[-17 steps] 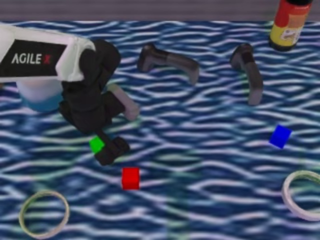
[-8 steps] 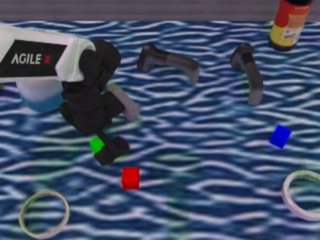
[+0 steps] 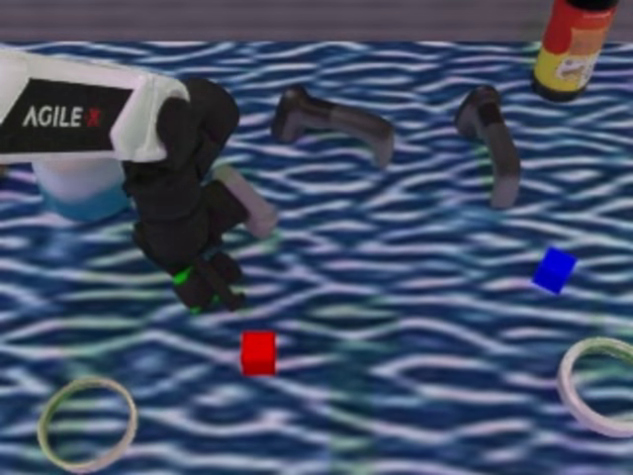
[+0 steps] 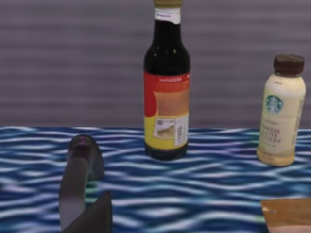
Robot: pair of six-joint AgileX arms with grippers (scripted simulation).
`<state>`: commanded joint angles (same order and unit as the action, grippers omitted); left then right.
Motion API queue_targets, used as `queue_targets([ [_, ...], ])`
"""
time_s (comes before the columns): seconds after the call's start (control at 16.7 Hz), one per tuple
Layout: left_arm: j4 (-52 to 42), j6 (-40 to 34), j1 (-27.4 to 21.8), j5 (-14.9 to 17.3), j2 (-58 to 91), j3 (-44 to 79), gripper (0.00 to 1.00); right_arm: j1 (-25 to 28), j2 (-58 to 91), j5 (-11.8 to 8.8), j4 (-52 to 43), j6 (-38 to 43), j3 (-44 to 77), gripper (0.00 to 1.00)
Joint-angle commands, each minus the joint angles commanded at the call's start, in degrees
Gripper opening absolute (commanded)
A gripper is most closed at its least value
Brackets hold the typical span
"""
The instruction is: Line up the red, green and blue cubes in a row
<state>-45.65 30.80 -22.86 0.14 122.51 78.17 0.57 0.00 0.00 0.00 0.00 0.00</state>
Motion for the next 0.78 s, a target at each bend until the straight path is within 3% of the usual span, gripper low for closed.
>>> queue_targets([
  [0.48, 0.00, 0.00, 0.00, 0.00, 0.00, 0.00, 0.00, 0.00, 0.00, 0.00, 0.00, 0.00, 0.00, 1.00],
  [0.78, -5.19, -0.48, 0.37, 0.59, -2.97, 3.20, 0.00, 0.00, 0.00, 0.00, 0.00, 0.00, 0.00, 1.00],
])
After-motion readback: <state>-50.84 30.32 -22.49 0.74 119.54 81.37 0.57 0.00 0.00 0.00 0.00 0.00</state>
